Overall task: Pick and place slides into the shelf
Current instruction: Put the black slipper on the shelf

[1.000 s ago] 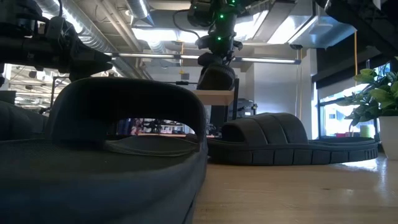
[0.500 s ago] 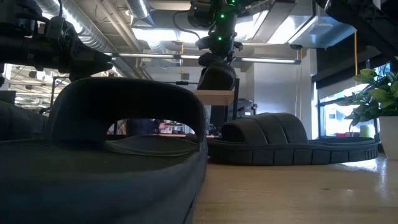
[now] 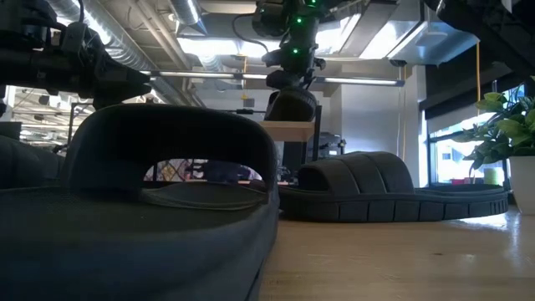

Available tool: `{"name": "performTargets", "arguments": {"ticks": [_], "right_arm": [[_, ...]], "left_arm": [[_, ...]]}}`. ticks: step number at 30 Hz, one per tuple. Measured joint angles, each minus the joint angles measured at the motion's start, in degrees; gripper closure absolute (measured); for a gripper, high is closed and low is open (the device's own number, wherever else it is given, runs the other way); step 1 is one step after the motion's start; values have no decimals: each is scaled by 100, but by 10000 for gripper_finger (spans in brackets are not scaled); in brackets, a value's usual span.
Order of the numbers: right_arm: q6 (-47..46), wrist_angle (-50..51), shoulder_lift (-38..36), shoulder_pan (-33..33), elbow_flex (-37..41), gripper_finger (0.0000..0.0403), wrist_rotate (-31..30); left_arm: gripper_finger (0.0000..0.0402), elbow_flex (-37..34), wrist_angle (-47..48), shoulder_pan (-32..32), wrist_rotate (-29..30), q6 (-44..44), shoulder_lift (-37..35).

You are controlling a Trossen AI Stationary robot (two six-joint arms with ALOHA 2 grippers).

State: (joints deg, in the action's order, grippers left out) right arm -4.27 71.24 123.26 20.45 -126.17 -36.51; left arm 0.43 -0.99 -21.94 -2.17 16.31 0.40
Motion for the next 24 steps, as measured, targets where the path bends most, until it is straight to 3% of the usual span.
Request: {"name": "performTargets", "arguments": {"ticks": [16,24], "right_arm": [[-4,-2,0,0,0,345,20],[-235,0,0,-2,0,296,45]], "left_arm": [[273,2,1,0,0,-1,0],[273,2,1,0,0,-2,0]]}}
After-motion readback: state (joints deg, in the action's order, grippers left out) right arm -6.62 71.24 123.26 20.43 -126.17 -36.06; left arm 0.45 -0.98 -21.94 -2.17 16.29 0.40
